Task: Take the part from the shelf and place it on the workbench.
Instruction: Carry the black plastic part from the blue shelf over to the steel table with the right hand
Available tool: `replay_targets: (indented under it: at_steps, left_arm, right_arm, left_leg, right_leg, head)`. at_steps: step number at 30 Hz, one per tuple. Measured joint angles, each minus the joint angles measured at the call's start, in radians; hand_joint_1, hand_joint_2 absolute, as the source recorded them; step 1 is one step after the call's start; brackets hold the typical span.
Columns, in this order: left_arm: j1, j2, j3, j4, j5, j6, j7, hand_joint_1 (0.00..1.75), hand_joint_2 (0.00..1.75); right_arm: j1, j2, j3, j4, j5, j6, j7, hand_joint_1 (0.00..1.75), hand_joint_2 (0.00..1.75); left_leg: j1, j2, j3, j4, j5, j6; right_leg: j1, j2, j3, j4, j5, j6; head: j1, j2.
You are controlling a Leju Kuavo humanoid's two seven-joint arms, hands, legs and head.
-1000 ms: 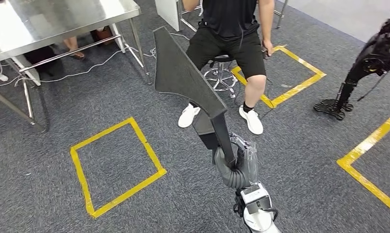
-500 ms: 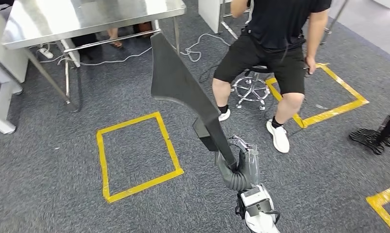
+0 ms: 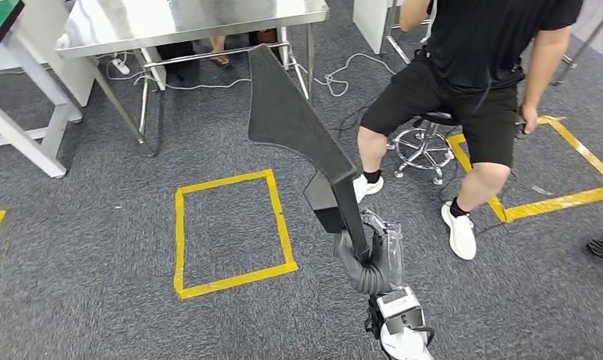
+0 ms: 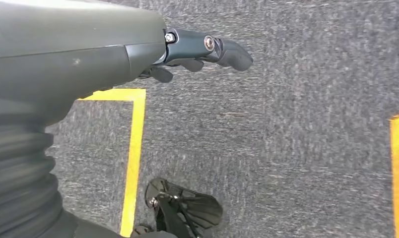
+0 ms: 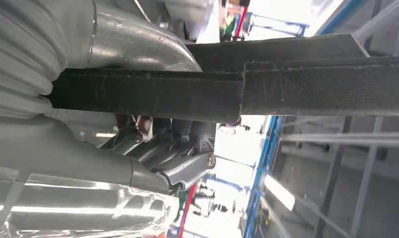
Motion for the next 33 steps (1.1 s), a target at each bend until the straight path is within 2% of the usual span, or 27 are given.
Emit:
replay_targets:
  at_steps: [1, 2, 3, 4, 6, 8, 9, 10, 11, 12, 14, 15, 16, 18, 19, 20, 21, 23, 25, 27, 29, 30, 31, 32, 33]
  left_arm:
    - [0.0, 0.0, 0.0, 0.0, 0.0, 0.0, 0.0, 0.0, 1.75]
    - [0.0, 0.0, 0.0, 0.0, 0.0, 0.0, 0.0, 0.0, 1.75]
    - [0.0, 0.002, 0.0, 0.0, 0.0, 0.0, 0.0, 0.0, 1.75]
    - [-0.001, 0.003, 0.0, 0.0, 0.0, -0.001, 0.0, 0.0, 1.75]
    - [-0.004, 0.005, 0.0, 0.0, 0.0, -0.002, -0.001, 0.0, 1.75]
    - [-0.004, 0.007, 0.0, -0.001, 0.0, -0.002, -0.002, 0.0, 1.75]
    - [-0.003, 0.006, 0.0, -0.001, 0.0, -0.003, -0.002, 0.0, 1.75]
    - [-0.002, 0.006, 0.0, -0.001, 0.0, -0.004, -0.003, 0.0, 1.75]
    - [-0.003, 0.004, 0.0, -0.001, 0.0, -0.005, -0.003, 0.0, 1.75]
    - [-0.005, 0.003, 0.0, -0.001, 0.0, -0.007, -0.004, 0.0, 1.75]
    - [-0.008, 0.002, 0.0, -0.001, 0.0, -0.011, -0.005, 0.0, 1.75]
    - [-0.007, 0.001, 0.0, -0.001, 0.0, -0.013, -0.005, 0.0, 1.75]
    - [-0.006, 0.0, 0.0, -0.001, 0.0, -0.014, -0.005, 0.0, 1.75]
    - [-0.005, -0.001, 0.0, -0.001, 0.0, -0.015, -0.005, 0.0, 1.75]
    - [-0.005, -0.001, 0.0, -0.001, 0.0, -0.015, -0.005, 0.0, 1.75]
    - [-0.005, -0.001, 0.0, -0.001, 0.0, -0.016, -0.004, 0.0, 1.75]
    - [-0.005, -0.001, 0.0, -0.001, 0.0, -0.016, -0.002, 0.0, 1.75]
    - [-0.003, 0.0, 0.0, -0.001, 0.0, -0.017, 0.001, 0.0, 1.75]
    - [-0.003, 0.0, 0.0, 0.0, 0.0, -0.018, 0.004, 0.0, 1.75]
    - [-0.004, 0.001, 0.0, 0.0, 0.0, -0.018, 0.004, 0.0, 1.75]
    - [-0.003, 0.002, 0.0, 0.0, 0.0, -0.019, 0.005, 0.0, 1.75]
    - [-0.003, 0.003, 0.0, 0.0, 0.0, -0.019, 0.005, 0.0, 1.75]
    - [-0.003, 0.003, 0.0, 0.0, 0.0, -0.019, 0.006, 0.0, 1.75]
    - [-0.002, 0.003, 0.0, 0.0, 0.0, -0.019, 0.006, 0.0, 1.75]
    - [-0.003, 0.003, 0.0, 0.0, 0.0, -0.019, 0.006, 0.0, 1.75]
  right_arm:
    - [0.0, 0.0, 0.0, 0.0, 0.0, 0.0, 0.0, 1.71, 1.75]
    - [0.0, 0.001, 0.0, 0.0, 0.0, 0.0, 0.0, 1.71, 1.75]
    - [-0.001, 0.002, 0.0, 0.0, 0.0, 0.0, 0.0, 1.71, 1.75]
    - [-0.001, 0.003, 0.0, -0.001, 0.0, 0.0, 0.0, 1.71, 1.75]
    - [-0.001, 0.004, 0.0, -0.001, 0.002, 0.0, -0.001, 1.71, 1.75]
    - [-0.001, 0.007, 0.0, -0.003, 0.003, 0.0, -0.001, 1.71, 1.75]
    - [-0.001, 0.008, 0.0, -0.005, 0.003, 0.0, -0.001, 1.71, 1.75]
    - [-0.002, 0.009, 0.0, -0.007, 0.003, 0.0, -0.001, 1.71, 1.75]
    - [-0.003, 0.008, 0.0, -0.008, 0.003, 0.0, -0.002, 1.71, 1.75]
    - [-0.004, 0.006, 0.0, -0.009, 0.004, 0.0, -0.003, 1.71, 1.75]
    - [-0.001, 0.001, 0.0, -0.008, 0.008, -0.001, -0.002, 1.71, 1.75]
    - [0.001, -0.002, 0.0, -0.008, 0.012, -0.003, -0.001, 1.71, 1.75]
    - [0.002, -0.003, 0.0, -0.008, 0.016, -0.006, 0.0, 1.71, 1.75]
    - [0.002, -0.004, 0.0, -0.008, 0.022, -0.01, 0.0, 1.71, 1.75]
    - [0.001, -0.004, 0.0, -0.008, 0.023, -0.011, 0.001, 1.71, 1.75]
    - [0.0, -0.004, 0.0, -0.008, 0.025, -0.011, 0.002, 1.71, 1.75]
    - [0.0, -0.004, 0.0, -0.008, 0.026, -0.011, 0.005, 1.71, 1.75]
    - [-0.001, -0.004, 0.0, -0.008, 0.028, -0.012, 0.01, 1.71, 1.75]
    - [-0.001, -0.002, -0.001, -0.008, 0.029, -0.014, 0.012, 1.71, 1.75]
    - [-0.001, 0.001, -0.001, -0.008, 0.031, -0.016, 0.012, 1.71, 1.75]
    - [0.0, 0.001, -0.001, -0.008, 0.032, -0.016, 0.012, 1.71, 1.75]
    - [0.0, 0.001, -0.002, -0.008, 0.032, -0.016, 0.012, 1.71, 1.75]
    - [0.001, 0.001, -0.002, -0.008, 0.032, -0.016, 0.012, 1.71, 1.75]
    - [0.001, 0.002, -0.002, -0.008, 0.032, -0.016, 0.012, 1.71, 1.75]
    - [0.0, 0.003, -0.002, -0.008, 0.032, -0.016, 0.012, 1.71, 1.75]
  left_leg:
    - [-0.002, 0.003, 0.008, -0.027, 0.027, 0.007]
    - [-0.006, 0.009, 0.035, -0.085, 0.064, 0.017]
    - [-0.014, 0.029, 0.071, -0.157, 0.099, 0.032]
    - [-0.023, 0.049, 0.102, -0.217, 0.121, 0.044]
    - [-0.037, 0.073, 0.13, -0.271, 0.128, 0.059]
    - [-0.038, 0.051, 0.138, -0.287, 0.127, 0.063]
    - [-0.036, 0.039, 0.15, -0.303, 0.131, 0.065]
    - [-0.033, 0.027, 0.163, -0.32, 0.137, 0.068]
    - [-0.029, 0.015, 0.177, -0.334, 0.143, 0.069]
    - [-0.028, 0.006, 0.182, -0.339, 0.144, 0.07]
    - [-0.026, -0.016, 0.184, -0.34, 0.142, 0.068]
    - [-0.026, -0.027, 0.186, -0.34, 0.138, 0.065]
    - [-0.026, -0.035, 0.189, -0.338, 0.135, 0.061]
    - [-0.024, -0.049, 0.196, -0.331, 0.122, 0.05]
    - [-0.026, -0.053, 0.197, -0.323, 0.113, 0.043]
    - [-0.028, -0.056, 0.197, -0.316, 0.105, 0.036]
    - [-0.029, -0.058, 0.195, -0.311, 0.099, 0.03]
    - [-0.027, -0.058, 0.194, -0.307, 0.093, 0.023]
    - [-0.022, -0.045, 0.188, -0.282, 0.075, 0.013]
    - [-0.018, -0.02, 0.143, -0.185, 0.025, 0.0]
    - [-0.013, -0.006, 0.065, -0.05, -0.024, -0.008]
    - [-0.012, -0.004, 0.038, -0.015, -0.026, -0.009]
    - [-0.011, -0.003, 0.032, -0.02, -0.005, -0.007]
    - [-0.011, -0.003, 0.048, -0.067, 0.033, -0.002]
    - [-0.013, -0.003, 0.079, -0.14, 0.078, 0.007]
  right_leg:
    - [0.004, -0.011, 0.004, 0.0, -0.004, -0.001]
    - [0.008, -0.021, 0.01, -0.001, -0.009, -0.001]
    - [0.01, -0.031, 0.017, -0.002, -0.014, -0.001]
    - [0.015, -0.04, 0.023, -0.003, -0.018, 0.002]
    - [0.017, -0.059, 0.031, -0.007, -0.026, 0.009]
    - [0.02, -0.077, 0.038, -0.015, -0.032, 0.019]
    - [0.021, -0.071, 0.041, -0.013, -0.037, 0.021]
    - [0.023, -0.053, 0.038, 0.004, -0.046, 0.021]
    - [0.023, -0.026, 0.019, 0.046, -0.064, 0.018]
    - [0.02, 0.001, -0.012, 0.107, -0.086, 0.014]
    - [0.016, 0.025, -0.095, 0.235, -0.122, 0.014]
    - [0.013, 0.027, -0.121, 0.26, -0.12, 0.021]
    - [0.011, 0.027, -0.128, 0.246, -0.1, 0.032]
    - [0.004, 0.027, -0.087, 0.115, -0.022, 0.057]
    - [0.002, 0.028, -0.061, 0.05, 0.01, 0.061]
    - [0.001, 0.029, -0.042, 0.006, 0.029, 0.057]
    - [0.002, 0.03, -0.035, -0.011, 0.036, 0.048]
    - [0.003, 0.031, -0.032, -0.011, 0.035, 0.027]
    - [-0.002, 0.03, -0.024, -0.013, 0.033, 0.012]
    - [-0.003, 0.028, -0.014, -0.014, 0.027, 0.0]
    - [0.001, 0.027, -0.008, -0.014, 0.021, -0.008]
    - [0.002, 0.026, -0.006, -0.014, 0.018, -0.009]
    - [0.004, 0.026, -0.002, -0.014, 0.015, -0.01]
    - [0.006, 0.026, 0.003, -0.014, 0.012, -0.009]
    - [0.007, 0.027, 0.009, -0.015, 0.008, -0.008]
  head:
    - [0.0, 0.0]
    - [0.0, 0.0]
    - [0.001, 0.0]
    - [0.002, 0.0]
    - [0.002, 0.0]
    - [0.0, 0.0]
    - [0.002, 0.0]
    - [0.003, 0.0]
    - [0.006, 0.0]
    - [0.01, 0.0]
    - [0.013, 0.0]
    - [0.013, 0.0]
    - [0.013, 0.0]
    - [0.013, 0.0]
    - [0.014, 0.0]
    - [0.013, 0.0]
    - [0.012, 0.0]
    - [0.01, 0.0]
    - [0.008, 0.0]
    - [0.004, 0.0]
    - [0.002, 0.0]
    - [0.002, 0.0]
    - [0.002, 0.0]
    - [0.002, 0.0]
    - [0.002, 0.0]
